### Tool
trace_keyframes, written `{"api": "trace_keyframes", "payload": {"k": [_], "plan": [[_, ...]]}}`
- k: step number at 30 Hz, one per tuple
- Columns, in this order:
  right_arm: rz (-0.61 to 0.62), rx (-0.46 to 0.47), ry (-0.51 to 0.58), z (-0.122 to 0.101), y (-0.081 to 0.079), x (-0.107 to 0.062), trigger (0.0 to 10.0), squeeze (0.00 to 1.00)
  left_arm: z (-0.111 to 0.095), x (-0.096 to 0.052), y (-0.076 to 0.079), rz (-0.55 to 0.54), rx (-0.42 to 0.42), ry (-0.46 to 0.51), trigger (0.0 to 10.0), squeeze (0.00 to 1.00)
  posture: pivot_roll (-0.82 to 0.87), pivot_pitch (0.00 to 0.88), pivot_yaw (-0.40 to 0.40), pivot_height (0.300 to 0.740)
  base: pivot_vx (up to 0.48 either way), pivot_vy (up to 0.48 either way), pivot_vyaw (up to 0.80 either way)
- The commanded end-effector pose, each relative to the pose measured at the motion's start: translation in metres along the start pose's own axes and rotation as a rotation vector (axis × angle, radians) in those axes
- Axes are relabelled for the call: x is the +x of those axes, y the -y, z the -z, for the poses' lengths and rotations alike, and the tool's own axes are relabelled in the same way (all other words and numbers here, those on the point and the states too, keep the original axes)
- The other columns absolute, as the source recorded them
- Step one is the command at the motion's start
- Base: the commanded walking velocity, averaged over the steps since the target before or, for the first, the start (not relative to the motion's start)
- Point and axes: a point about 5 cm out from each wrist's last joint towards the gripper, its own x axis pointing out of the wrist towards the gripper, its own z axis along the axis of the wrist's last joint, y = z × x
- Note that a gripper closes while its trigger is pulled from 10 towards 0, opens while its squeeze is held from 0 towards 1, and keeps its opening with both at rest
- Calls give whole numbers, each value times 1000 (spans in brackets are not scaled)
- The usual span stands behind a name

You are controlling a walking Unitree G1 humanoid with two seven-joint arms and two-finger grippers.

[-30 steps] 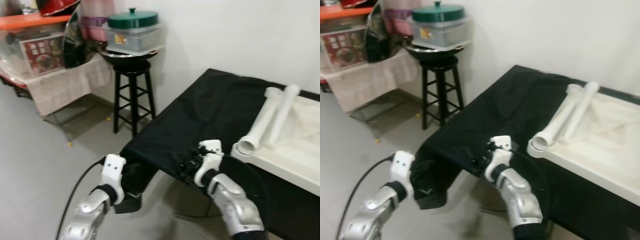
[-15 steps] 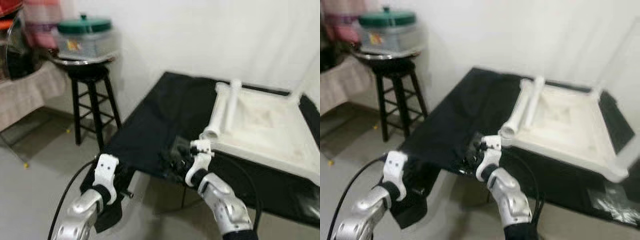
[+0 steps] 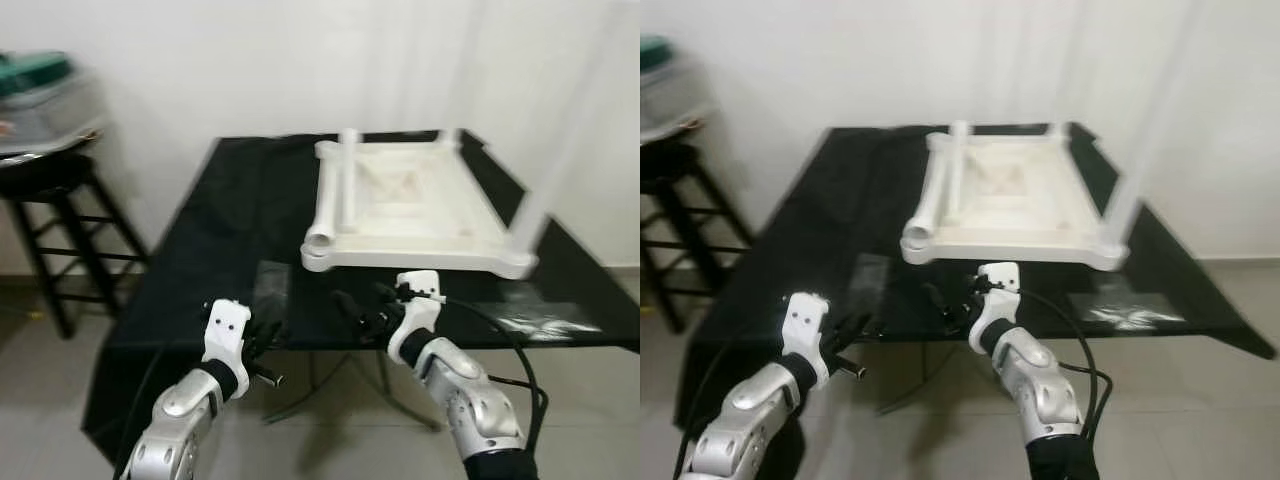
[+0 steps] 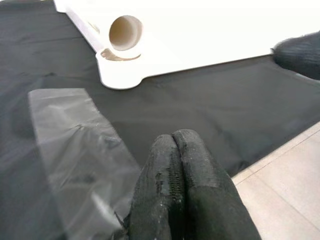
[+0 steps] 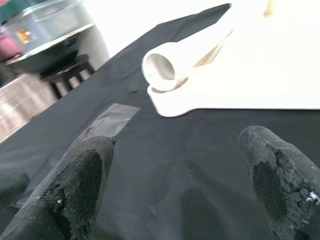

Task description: Building children table

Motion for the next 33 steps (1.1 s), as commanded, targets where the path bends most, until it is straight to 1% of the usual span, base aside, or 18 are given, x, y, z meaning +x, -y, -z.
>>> {"api": "trace_keyframes", "payload": {"k": [1, 4, 9, 11, 12, 15, 17, 18, 19, 20, 21, 22, 29, 32, 33], "plan": [[-24, 14, 8, -1, -5, 3, 10000, 0, 0, 0, -7, -33, -6, 4, 10000, 0, -88, 0, 1, 740, 0, 0, 0], [-27, 14, 15, -2, -5, 2, 10000, 0, -4, 2, -10, -58, -6, 26, 10000, 0, -88, 0, 0, 740, 0, 0, 0], [-29, 10, 18, -2, -6, 2, 10000, 0, -7, 2, -11, -67, -8, 43, 10000, 0, -88, 0, 0, 740, 0, 0, 0], [-31, 0, 20, -3, -6, 3, 10000, 0, -14, 3, -13, -68, -15, 70, 10000, 0, -90, 0, 2, 740, 0, 0, 0], [-31, 0, 20, -3, -6, 3, 10000, 0, -14, 3, -13, -68, -15, 70, 10000, 0, -90, 0, 2, 740, 0, 0, 0], [-29, -21, 28, -5, -6, 3, 10000, 0, -32, 3, -19, -71, 18, 128, 10000, 0, -82, 0, -2, 740, 0, 0, 0], [-29, -21, 28, -5, -6, 3, 10000, 0, -32, 3, -19, -71, 18, 128, 10000, 0, -82, 0, -2, 740, 0, 0, 0], [-25, -27, 34, -6, -5, 3, 10000, 0, -39, 3, -22, -73, 32, 150, 10000, 0, -79, 0, -3, 740, 0, 0, 0], [-21, -33, 41, -7, -4, 4, 10000, 0, -52, 5, -23, -71, 38, 188, 10000, 0, -77, 0, -5, 740, 0, 0, 0], [-19, -40, 47, -8, -4, 5, 10000, 0, -61, 6, -23, -63, 40, 220, 10000, 0, -75, 0, -4, 740, 0, 0, 0], [-19, -40, 47, -8, -4, 5, 10000, 0, -61, 6, -23, -63, 40, 220, 10000, 0, -75, 0, -4, 740, 0, 0, 0], [-12, -61, 63, -11, -3, 6, 10000, 0, -73, 8, -20, -41, 51, 261, 10000, 0, -76, 0, -3, 740, 0, 0, 0], [-9, -79, 76, -13, -3, 7, 10000, 0, -77, 10, -15, -11, 52, 283, 10000, 0, -79, 0, -3, 740, 0, 0, 0], [-1, -117, 90, -17, -3, 7, 10000, 0, -80, 10, -13, 10, 47, 294, 10000, 0, -78, 0, -6, 740, 0, 0, 0], [-1, -117, 90, -17, -3, 7, 10000, 0, -80, 10, -13, 10, 47, 294, 10000, 0, -78, 0, -6, 740, 0, 0, 0]]}}
